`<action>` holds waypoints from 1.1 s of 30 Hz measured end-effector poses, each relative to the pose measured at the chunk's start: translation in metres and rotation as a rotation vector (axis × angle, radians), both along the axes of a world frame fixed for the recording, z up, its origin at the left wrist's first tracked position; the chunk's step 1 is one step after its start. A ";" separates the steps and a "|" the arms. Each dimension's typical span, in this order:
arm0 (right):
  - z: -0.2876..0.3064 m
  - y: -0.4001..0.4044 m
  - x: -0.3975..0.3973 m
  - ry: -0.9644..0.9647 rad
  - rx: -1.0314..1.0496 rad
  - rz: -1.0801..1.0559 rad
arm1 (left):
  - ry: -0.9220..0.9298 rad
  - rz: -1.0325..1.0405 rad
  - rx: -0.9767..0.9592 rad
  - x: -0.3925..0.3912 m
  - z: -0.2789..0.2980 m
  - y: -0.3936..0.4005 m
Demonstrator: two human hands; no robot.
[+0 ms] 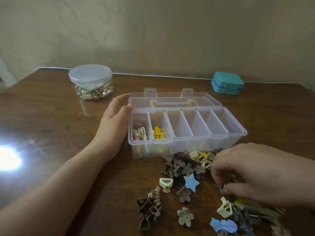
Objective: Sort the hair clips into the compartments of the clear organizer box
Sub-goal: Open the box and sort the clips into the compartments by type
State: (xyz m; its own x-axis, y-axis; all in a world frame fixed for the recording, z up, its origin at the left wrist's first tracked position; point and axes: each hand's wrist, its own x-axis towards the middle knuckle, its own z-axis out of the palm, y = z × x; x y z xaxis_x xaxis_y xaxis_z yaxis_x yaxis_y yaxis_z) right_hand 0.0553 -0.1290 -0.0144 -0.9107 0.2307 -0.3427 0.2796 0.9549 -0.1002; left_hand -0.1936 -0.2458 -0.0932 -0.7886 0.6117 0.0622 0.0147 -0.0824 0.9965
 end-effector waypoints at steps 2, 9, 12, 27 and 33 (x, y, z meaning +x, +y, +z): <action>0.002 0.004 -0.002 0.076 -0.110 0.007 | -0.008 0.001 0.000 -0.001 -0.001 -0.001; 0.004 -0.002 -0.020 0.616 -0.619 -0.219 | -0.020 -0.002 0.000 0.000 0.000 -0.001; -0.002 -0.011 -0.036 1.002 -0.569 -0.373 | -0.008 -0.001 -0.007 0.000 0.001 -0.001; 0.016 0.010 0.003 0.333 -0.113 -0.157 | -0.022 0.006 -0.019 0.000 0.000 0.000; 0.009 0.000 0.001 0.009 0.078 -0.096 | 0.001 0.009 -0.021 -0.001 0.000 0.001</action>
State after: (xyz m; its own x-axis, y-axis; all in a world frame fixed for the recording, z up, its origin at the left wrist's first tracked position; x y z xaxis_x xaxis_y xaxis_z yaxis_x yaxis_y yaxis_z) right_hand 0.0559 -0.1286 -0.0058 -0.8863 0.3426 -0.3118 0.3694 0.9288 -0.0296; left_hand -0.1942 -0.2452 -0.0936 -0.7941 0.6057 0.0507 0.0168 -0.0615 0.9980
